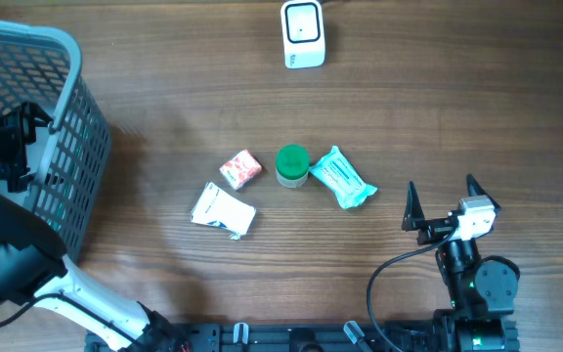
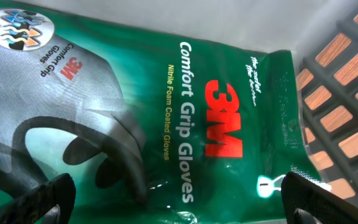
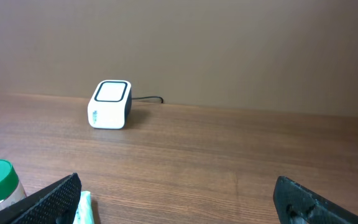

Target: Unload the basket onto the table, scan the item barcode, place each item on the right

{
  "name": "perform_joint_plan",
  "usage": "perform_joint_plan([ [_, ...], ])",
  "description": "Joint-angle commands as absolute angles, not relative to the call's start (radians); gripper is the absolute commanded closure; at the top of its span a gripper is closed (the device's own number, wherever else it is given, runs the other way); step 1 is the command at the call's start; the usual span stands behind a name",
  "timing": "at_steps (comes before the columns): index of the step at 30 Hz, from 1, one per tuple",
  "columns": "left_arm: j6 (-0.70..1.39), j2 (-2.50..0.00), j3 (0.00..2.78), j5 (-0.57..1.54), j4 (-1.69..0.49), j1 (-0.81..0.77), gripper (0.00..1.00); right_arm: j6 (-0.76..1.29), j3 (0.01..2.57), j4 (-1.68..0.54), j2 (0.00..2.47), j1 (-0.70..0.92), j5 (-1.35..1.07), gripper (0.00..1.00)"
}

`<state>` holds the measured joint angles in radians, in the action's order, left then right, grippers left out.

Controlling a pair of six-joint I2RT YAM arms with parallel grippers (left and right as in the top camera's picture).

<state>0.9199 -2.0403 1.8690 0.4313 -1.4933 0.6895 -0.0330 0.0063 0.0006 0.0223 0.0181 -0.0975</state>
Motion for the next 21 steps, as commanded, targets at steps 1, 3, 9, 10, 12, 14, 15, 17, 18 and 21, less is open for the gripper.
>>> perform_joint_plan([
  [1,0.866,-2.043,1.870,0.419,-1.506,0.690,0.00,-0.052,0.005,0.007,0.016,0.022,-0.112,0.00],
  [3,0.862,-2.043,1.865,0.418,-1.512,0.687,0.00,-0.051,0.005,0.007,0.016,0.022,-0.112,0.00],
  [9,0.837,-2.045,1.748,0.395,-1.470,0.679,0.00,-0.052,0.005,0.007,0.016,0.022,-0.112,0.00],
  [10,0.838,-2.045,1.695,0.396,-1.437,0.678,0.00,-0.052,0.005,0.006,0.016,0.022,-0.112,0.00],
  [12,0.841,-2.045,1.592,0.396,-1.361,0.678,0.00,-0.052,0.005,0.007,0.016,0.022,-0.112,0.00],
  [14,0.845,-2.045,1.510,0.395,-1.295,0.678,0.00,-0.052,0.005,0.007,0.016,0.022,-0.112,0.00],
  [15,0.845,-2.045,1.485,0.395,-1.270,0.678,0.00,-0.052,0.005,0.006,0.016,0.022,-0.112,0.01],
  [17,0.845,-2.045,1.443,0.395,-1.219,0.678,0.00,-0.051,0.005,0.006,0.016,0.022,-0.113,0.00],
  [18,0.852,-2.045,1.423,0.378,-1.188,0.678,0.00,-0.051,0.005,0.006,0.016,0.022,-0.112,0.00],
  [21,0.971,-2.045,1.419,0.188,-1.157,0.679,0.00,-0.052,0.005,0.007,0.016,0.022,-0.112,0.00],
])
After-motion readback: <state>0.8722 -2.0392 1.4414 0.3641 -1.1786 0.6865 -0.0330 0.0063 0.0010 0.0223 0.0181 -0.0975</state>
